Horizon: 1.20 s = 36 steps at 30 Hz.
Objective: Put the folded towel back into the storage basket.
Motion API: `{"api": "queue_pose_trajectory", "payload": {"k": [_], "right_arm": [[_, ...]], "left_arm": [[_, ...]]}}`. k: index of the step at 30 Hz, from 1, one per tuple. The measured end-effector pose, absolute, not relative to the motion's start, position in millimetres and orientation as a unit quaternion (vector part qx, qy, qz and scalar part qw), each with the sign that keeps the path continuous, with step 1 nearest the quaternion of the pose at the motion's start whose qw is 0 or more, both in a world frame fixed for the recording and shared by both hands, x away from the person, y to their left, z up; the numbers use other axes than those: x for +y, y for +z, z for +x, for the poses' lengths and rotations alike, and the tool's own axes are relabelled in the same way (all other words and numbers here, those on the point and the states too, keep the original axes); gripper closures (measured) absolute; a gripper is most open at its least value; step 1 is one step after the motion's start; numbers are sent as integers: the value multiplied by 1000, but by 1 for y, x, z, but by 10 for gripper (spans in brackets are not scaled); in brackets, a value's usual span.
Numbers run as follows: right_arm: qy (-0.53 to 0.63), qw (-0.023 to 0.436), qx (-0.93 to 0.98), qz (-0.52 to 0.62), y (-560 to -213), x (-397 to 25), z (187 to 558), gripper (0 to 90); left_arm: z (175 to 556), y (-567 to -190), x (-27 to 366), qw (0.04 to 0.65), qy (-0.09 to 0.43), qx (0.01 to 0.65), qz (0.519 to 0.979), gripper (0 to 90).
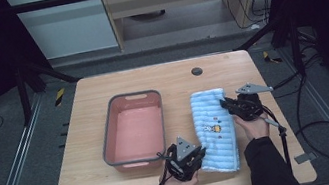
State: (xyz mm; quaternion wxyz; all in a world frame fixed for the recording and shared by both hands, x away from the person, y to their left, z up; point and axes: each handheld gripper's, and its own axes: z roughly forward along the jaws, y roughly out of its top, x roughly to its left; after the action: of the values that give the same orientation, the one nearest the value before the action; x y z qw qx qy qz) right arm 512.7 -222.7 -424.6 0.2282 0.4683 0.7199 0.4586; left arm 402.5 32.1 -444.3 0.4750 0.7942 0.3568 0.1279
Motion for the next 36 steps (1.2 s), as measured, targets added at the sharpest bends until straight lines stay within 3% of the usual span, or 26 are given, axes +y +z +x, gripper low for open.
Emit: {"api": "queue_pose_trajectory", "payload": {"k": [36], "right_arm": [[497,267,702,434,-341,-170,515,796]], "left_arm": [[409,-370,92,501,184,355,768,843]]}}
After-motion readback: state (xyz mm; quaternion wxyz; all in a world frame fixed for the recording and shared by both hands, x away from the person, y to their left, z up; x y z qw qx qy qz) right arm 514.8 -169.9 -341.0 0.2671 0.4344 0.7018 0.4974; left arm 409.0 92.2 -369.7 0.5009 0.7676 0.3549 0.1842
